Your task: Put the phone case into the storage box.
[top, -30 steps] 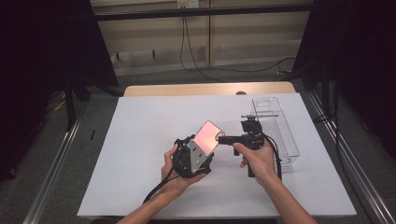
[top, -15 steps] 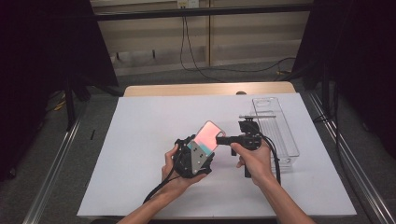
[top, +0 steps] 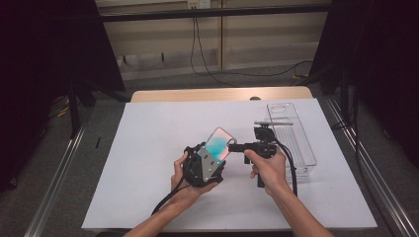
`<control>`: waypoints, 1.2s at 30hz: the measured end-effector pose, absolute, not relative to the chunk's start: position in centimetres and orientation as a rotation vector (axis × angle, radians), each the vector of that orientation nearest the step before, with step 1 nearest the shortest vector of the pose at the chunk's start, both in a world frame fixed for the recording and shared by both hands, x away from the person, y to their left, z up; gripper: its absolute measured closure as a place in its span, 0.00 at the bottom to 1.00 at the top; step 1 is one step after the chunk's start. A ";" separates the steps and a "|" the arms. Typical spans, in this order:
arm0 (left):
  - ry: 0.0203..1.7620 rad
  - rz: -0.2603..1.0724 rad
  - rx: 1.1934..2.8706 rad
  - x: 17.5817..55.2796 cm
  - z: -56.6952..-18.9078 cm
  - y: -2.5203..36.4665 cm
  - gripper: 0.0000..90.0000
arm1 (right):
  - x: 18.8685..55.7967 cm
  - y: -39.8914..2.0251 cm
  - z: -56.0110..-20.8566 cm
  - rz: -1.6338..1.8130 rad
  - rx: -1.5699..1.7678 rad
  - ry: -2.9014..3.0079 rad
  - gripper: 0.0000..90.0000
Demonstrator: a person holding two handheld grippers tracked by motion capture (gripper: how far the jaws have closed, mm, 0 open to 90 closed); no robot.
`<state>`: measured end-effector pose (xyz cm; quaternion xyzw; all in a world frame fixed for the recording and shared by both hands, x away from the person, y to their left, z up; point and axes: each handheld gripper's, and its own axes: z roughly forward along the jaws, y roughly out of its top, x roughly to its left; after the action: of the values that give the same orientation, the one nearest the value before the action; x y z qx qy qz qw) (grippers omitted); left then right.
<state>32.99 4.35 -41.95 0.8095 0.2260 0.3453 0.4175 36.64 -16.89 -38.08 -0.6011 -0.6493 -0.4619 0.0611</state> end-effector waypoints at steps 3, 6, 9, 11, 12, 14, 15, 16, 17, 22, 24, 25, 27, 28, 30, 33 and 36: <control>0.575 0.874 2.029 33.2 -42.0 4.3 0.18 | 36.8 -17.0 -38.2 -1.401 -1.798 -1.929 0.93; 0.579 0.858 2.029 33.4 -42.0 4.4 0.18 | 36.8 -16.9 -38.1 -1.412 -1.794 -1.925 0.93; 0.570 0.830 2.027 33.6 -42.2 4.4 0.16 | 36.7 -16.8 -38.1 -1.416 -1.788 -1.934 0.93; 0.564 0.830 2.032 33.6 -42.2 4.4 0.16 | 36.7 -16.8 -38.1 -1.419 -1.782 -1.947 0.94; 0.564 0.811 2.034 33.7 -42.2 4.4 0.16 | 36.7 -16.7 -38.0 -1.423 -1.778 -1.952 0.94; 0.577 0.781 2.042 33.9 -42.2 4.5 0.16 | 36.7 -16.6 -38.0 -1.425 -1.763 -1.969 0.94; 0.585 0.774 2.040 34.0 -42.2 4.5 0.15 | 36.7 -16.6 -38.0 -1.425 -1.763 -1.977 0.94; 0.590 0.765 2.039 34.0 -42.2 4.5 0.14 | 36.7 -16.6 -38.0 -1.425 -1.761 -1.984 0.94; 0.588 0.764 2.039 33.9 -42.1 4.6 0.13 | 36.7 -16.6 -38.0 -1.426 -1.759 -1.986 0.94; 0.626 0.651 2.024 33.9 -41.7 4.8 0.10 | 36.7 -17.0 -37.9 -1.434 -1.764 -1.989 0.94; 0.644 0.624 2.016 34.0 -41.6 5.0 0.09 | 36.6 -17.2 -37.7 -1.449 -1.761 -2.000 0.94; 0.642 0.656 2.026 33.9 -41.5 5.0 0.09 | 36.6 -17.5 -37.6 -1.457 -1.766 -2.006 0.94; 0.639 0.632 2.028 33.9 -41.5 5.1 0.09 | 36.6 -17.7 -37.6 -1.462 -1.779 -2.014 0.94; 0.639 0.632 2.028 33.9 -41.5 5.1 0.08 | 36.6 -17.7 -37.6 -1.462 -1.779 -2.014 0.94; 0.657 0.580 2.018 33.8 -41.3 5.3 0.07 | 36.7 -18.0 -37.6 -1.475 -1.783 -2.013 0.94; 0.669 0.550 2.012 33.7 -41.0 5.6 0.06 | 36.6 -18.2 -37.4 -1.499 -1.776 -2.022 0.94; 0.682 0.571 2.006 33.6 -40.9 6.2 0.04 | 36.7 -18.2 -37.3 -1.500 -1.778 -2.041 0.94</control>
<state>33.58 6.20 -40.87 0.8135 0.2764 0.2315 0.4562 36.67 -18.23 -37.34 -0.5744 -0.6593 -0.4847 0.0233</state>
